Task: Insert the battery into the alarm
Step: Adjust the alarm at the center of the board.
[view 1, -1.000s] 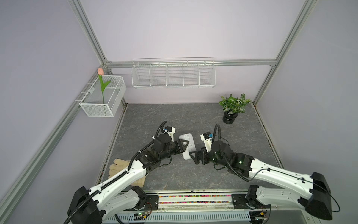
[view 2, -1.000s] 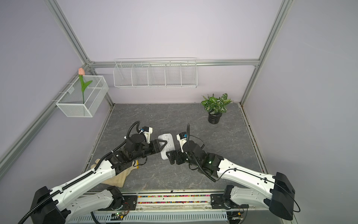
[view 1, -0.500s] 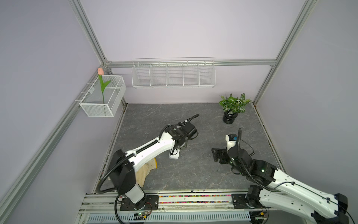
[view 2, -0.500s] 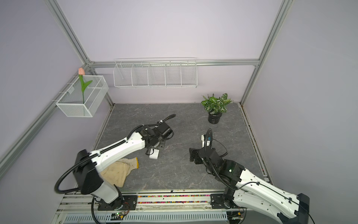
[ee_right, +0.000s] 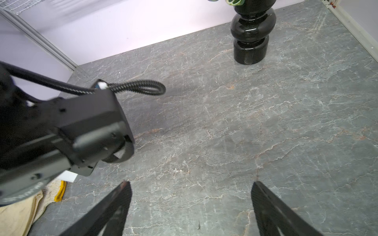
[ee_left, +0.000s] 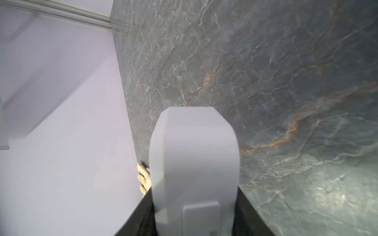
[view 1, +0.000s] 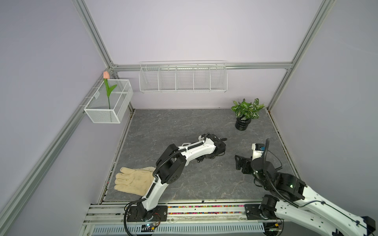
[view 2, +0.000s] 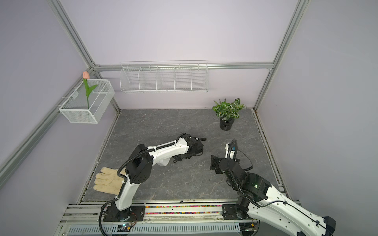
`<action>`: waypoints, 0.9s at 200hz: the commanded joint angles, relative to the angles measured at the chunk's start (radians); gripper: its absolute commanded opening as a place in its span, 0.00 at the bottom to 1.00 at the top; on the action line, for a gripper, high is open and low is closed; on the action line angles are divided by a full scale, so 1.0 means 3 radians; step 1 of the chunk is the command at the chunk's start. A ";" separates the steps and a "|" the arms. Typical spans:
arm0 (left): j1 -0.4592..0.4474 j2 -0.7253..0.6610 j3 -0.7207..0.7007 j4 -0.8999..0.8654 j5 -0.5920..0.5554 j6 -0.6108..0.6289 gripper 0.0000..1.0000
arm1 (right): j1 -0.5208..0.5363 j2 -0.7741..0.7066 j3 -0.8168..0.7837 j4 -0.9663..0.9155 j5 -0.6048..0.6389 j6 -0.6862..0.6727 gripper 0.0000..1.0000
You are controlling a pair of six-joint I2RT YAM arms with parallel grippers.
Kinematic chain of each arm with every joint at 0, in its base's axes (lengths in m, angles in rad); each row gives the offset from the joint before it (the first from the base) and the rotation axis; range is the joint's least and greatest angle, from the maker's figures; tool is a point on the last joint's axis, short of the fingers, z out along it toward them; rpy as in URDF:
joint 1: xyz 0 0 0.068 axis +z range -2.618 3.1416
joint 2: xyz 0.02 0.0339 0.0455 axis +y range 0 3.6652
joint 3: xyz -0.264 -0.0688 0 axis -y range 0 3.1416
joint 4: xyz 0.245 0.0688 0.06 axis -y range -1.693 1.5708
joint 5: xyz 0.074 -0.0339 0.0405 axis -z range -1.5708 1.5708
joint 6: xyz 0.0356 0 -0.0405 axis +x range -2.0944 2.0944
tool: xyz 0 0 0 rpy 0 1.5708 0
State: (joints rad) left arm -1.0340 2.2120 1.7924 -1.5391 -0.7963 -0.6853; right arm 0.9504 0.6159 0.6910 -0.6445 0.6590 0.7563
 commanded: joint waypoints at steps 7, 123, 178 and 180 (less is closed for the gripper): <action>-0.0086 0.0213 0.0153 -0.0424 -0.0283 -0.0150 0.15 | -0.0023 -0.0083 -0.0074 -0.0118 0.0099 0.0043 0.94; -0.0274 0.0545 0.0143 -0.0295 -0.0012 -0.0026 0.35 | -0.0023 -0.0212 -0.0158 -0.0127 0.0064 0.0026 0.94; -0.0338 0.0581 0.0133 -0.0217 0.0122 0.0031 0.51 | -0.0020 -0.0243 -0.0187 -0.0098 0.0071 0.0024 0.94; -0.0344 0.0581 0.0131 -0.0208 0.0140 0.0036 0.51 | -0.0019 -0.0243 -0.0190 -0.0097 0.0069 0.0024 0.94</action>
State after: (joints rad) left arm -1.1252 2.3642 1.8111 -1.5875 -0.8181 -0.6868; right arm 0.9504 0.5568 0.6567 -0.6792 0.6655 0.7624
